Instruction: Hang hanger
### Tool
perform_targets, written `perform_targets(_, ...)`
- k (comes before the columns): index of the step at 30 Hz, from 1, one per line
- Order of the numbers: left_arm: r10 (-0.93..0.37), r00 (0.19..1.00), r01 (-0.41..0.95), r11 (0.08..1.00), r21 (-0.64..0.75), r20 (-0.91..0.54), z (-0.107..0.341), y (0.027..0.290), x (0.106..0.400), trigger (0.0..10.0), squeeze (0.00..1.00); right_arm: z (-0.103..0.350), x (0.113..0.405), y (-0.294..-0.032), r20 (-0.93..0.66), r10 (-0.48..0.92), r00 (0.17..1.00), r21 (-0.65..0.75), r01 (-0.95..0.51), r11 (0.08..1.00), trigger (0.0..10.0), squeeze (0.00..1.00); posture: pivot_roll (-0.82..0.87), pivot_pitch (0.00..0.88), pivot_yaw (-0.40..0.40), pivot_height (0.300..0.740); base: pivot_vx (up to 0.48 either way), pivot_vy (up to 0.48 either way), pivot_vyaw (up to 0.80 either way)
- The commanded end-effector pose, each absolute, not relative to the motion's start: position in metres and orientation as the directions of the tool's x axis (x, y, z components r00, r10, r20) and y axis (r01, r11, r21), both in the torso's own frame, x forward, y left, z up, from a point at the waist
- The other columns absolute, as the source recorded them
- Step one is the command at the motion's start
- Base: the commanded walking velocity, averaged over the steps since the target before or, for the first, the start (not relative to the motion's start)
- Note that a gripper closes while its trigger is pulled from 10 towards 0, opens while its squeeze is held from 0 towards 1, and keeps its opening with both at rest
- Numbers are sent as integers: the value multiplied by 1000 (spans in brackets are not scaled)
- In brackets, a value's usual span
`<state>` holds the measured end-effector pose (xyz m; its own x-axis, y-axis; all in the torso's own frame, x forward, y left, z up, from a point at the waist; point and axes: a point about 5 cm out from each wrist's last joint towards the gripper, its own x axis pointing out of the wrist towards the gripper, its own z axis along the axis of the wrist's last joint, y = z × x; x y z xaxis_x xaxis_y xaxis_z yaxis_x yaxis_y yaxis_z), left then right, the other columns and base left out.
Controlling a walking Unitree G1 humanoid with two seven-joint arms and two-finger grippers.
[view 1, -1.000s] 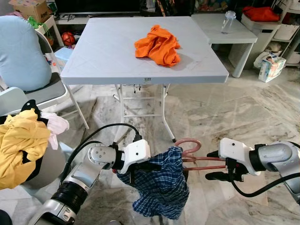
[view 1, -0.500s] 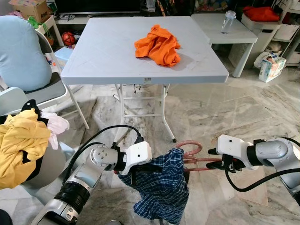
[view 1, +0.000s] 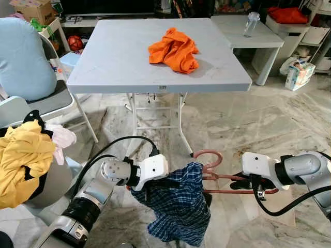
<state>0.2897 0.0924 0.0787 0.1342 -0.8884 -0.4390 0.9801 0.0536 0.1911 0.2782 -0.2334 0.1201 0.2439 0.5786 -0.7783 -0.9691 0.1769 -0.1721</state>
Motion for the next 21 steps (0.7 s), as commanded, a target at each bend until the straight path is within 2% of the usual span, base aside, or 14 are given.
perform_targets(1, -884, 132, 977, 39, 211, -448, 79, 91, 291, 0, 0, 124, 280, -234, -763, 589, 267, -183, -963, 199, 0, 0, 10, 37, -5, 740, 0, 0, 0)
perform_targets(5, -877, 171, 968, 64, 243, -449, 79, 93, 295, 0, 0, 120, 283, -234, -756, 576, 311, -218, -950, 225, 0, 0, 14, 38, -3, 740, 0, 0, 0)
perform_targets(6, -865, 200, 961, 81, 266, -459, 79, 95, 297, 2667, 0, 119, 286, -234, -745, 572, 345, -244, -938, 247, 0, 0, 14, 38, -3, 740, 0, 0, 0)
perform_targets(7, -865, 200, 961, 81, 266, -459, 79, 95, 297, 2667, 0, 119, 286, -234, -745, 572, 345, -244, -938, 247, 0, 0, 14, 38, -3, 740, 0, 0, 0)
perform_targets(8, -854, 237, 953, 113, 280, -464, 78, 97, 301, 10000, 0, 118, 289, -233, -733, 567, 376, -267, -925, 269, 0, 0, 14, 38, -3, 740, 0, 0, 0)
perform_targets(9, -845, 276, 946, 155, 285, -458, 79, 99, 305, 10000, 180, 117, 291, -233, -725, 559, 404, -287, -914, 288, 0, 0, 14, 38, -3, 740, 0, 0, 0)
perform_targets(10, -845, 276, 946, 155, 285, -458, 79, 99, 305, 10000, 180, 117, 291, -233, -725, 559, 404, -287, -914, 288, 0, 0, 14, 38, -3, 740, 0, 0, 0)
perform_targets(11, -839, 322, 930, 193, 313, -439, 81, 100, 309, 10000, 965, 116, 293, -232, -720, 551, 421, -300, -906, 299, 0, 0, 14, 38, -3, 740, 0, 0, 0)
perform_targets(12, -835, 343, 921, 210, 327, -431, 83, 101, 311, 10000, 1000, 115, 293, -232, -719, 547, 429, -307, -902, 304, 0, 0, 14, 38, -3, 740, 0, 0, 0)
perform_targets(14, -826, 398, 892, 245, 381, -400, 89, 102, 318, 10000, 1000, 112, 296, -233, -711, 517, 478, -338, -876, 344, 0, 0, 14, 38, -3, 740, 0, 0, 0)
perform_targets(17, -808, 517, 821, 377, 429, -281, 105, 104, 331, 10000, 1000, 108, 304, -235, -681, 450, 578, -391, -806, 444, 0, 0, 19, 40, -2, 740, 0, 0, 0)
perform_targets(19, -800, 546, 799, 408, 441, -249, 109, 104, 334, 10000, 1000, 106, 306, -234, -670, 436, 600, -400, -788, 468, 0, 0, 19, 40, -2, 740, 0, 0, 0)
perform_targets(21, -780, 595, 766, 479, 428, -191, 114, 106, 338, 10000, 1000, 103, 308, -232, -652, 417, 634, -400, -754, 521, 0, 0, 18, 40, -1, 740, 0, 0, 0)
